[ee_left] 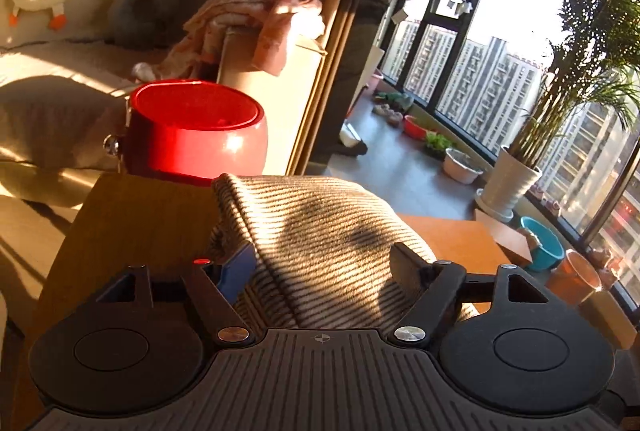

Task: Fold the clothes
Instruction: 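Set the folded sweater down on the table and open both grippers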

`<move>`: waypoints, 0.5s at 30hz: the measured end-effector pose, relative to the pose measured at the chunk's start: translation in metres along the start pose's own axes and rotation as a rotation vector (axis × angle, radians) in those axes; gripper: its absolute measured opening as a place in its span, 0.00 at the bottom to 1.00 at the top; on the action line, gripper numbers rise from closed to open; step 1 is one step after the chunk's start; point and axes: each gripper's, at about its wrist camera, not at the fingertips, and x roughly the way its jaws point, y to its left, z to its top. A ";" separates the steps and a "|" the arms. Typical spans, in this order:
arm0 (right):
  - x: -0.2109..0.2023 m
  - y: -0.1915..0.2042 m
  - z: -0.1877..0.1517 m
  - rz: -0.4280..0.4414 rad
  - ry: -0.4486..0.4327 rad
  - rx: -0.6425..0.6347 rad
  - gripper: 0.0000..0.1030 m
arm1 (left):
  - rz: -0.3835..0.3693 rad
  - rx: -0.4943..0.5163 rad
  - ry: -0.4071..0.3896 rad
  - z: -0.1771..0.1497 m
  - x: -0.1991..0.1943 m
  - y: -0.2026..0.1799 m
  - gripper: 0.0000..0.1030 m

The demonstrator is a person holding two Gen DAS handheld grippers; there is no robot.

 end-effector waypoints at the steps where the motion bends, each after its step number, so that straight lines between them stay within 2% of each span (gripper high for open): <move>1: -0.006 0.000 -0.004 -0.008 -0.004 0.007 0.98 | 0.006 0.006 0.006 -0.006 -0.008 -0.004 0.81; 5: -0.035 -0.003 -0.020 -0.042 -0.019 0.066 1.00 | 0.045 0.012 0.037 -0.034 -0.040 -0.019 0.93; 7: -0.051 -0.002 -0.029 -0.068 -0.016 0.096 1.00 | 0.086 0.005 0.059 -0.055 -0.057 -0.026 0.94; 10: -0.075 0.003 -0.050 -0.156 0.021 0.108 1.00 | 0.156 -0.033 0.082 -0.089 -0.080 -0.034 1.00; 15: -0.094 0.014 -0.081 -0.324 0.115 0.085 1.00 | 0.262 -0.090 0.116 -0.134 -0.096 -0.047 1.00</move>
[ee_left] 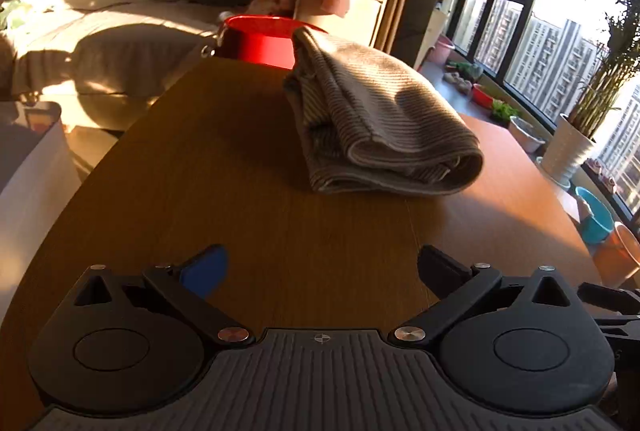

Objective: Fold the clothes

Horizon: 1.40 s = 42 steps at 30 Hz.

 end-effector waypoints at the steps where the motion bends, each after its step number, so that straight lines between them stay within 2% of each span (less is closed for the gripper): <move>1: -0.001 0.001 -0.005 -0.024 0.009 -0.003 1.00 | 0.023 -0.003 0.012 -0.006 0.001 -0.002 1.00; 5: 0.005 0.006 -0.003 -0.048 0.000 -0.029 1.00 | 0.124 0.083 -0.040 -0.021 0.005 -0.018 1.00; 9: 0.018 0.007 0.005 -0.025 -0.011 -0.054 1.00 | 0.152 0.106 -0.029 -0.020 0.008 -0.022 1.00; 42: 0.021 0.006 0.006 -0.014 -0.019 -0.055 1.00 | 0.155 0.103 -0.026 -0.018 0.009 -0.023 1.00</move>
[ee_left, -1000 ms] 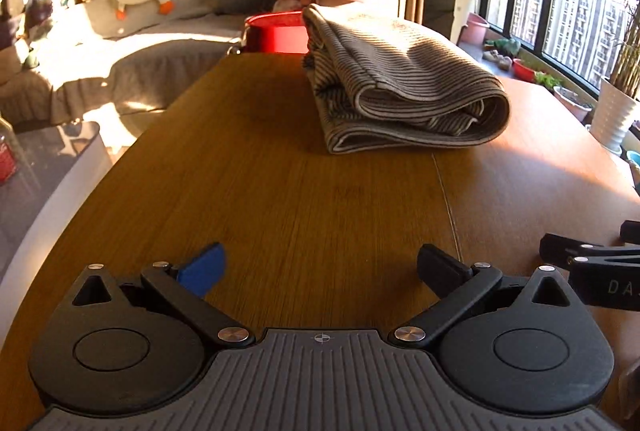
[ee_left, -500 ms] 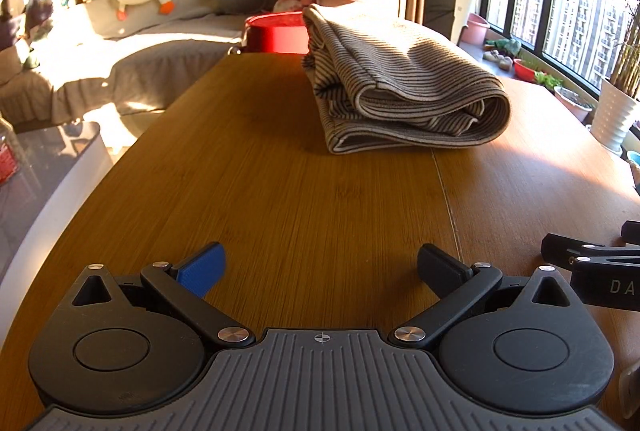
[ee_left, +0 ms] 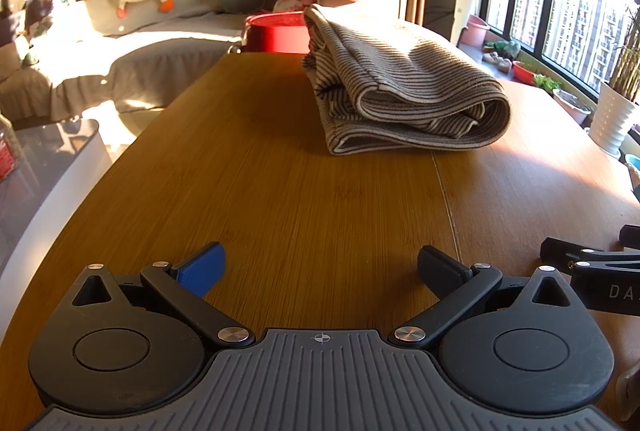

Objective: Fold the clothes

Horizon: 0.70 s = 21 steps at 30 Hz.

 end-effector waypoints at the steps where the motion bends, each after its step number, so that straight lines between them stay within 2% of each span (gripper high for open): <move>1: 0.000 0.000 0.000 0.000 0.000 0.000 1.00 | 0.003 0.001 0.000 0.000 0.000 0.000 1.00; 21: 0.000 -0.001 0.000 0.001 -0.001 -0.001 1.00 | 0.005 -0.006 -0.005 0.000 0.001 0.001 1.00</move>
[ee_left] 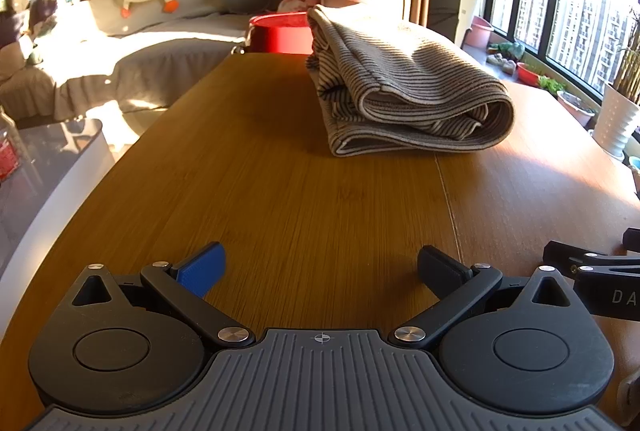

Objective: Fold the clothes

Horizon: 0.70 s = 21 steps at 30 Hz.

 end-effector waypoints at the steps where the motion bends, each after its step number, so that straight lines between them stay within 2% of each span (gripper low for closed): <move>1: 0.000 0.000 0.000 0.000 0.000 0.000 1.00 | 0.000 0.000 0.000 0.000 0.000 0.000 1.00; 21: 0.000 0.000 0.000 0.000 0.000 0.000 1.00 | -0.009 -0.014 -0.005 0.001 -0.001 0.002 1.00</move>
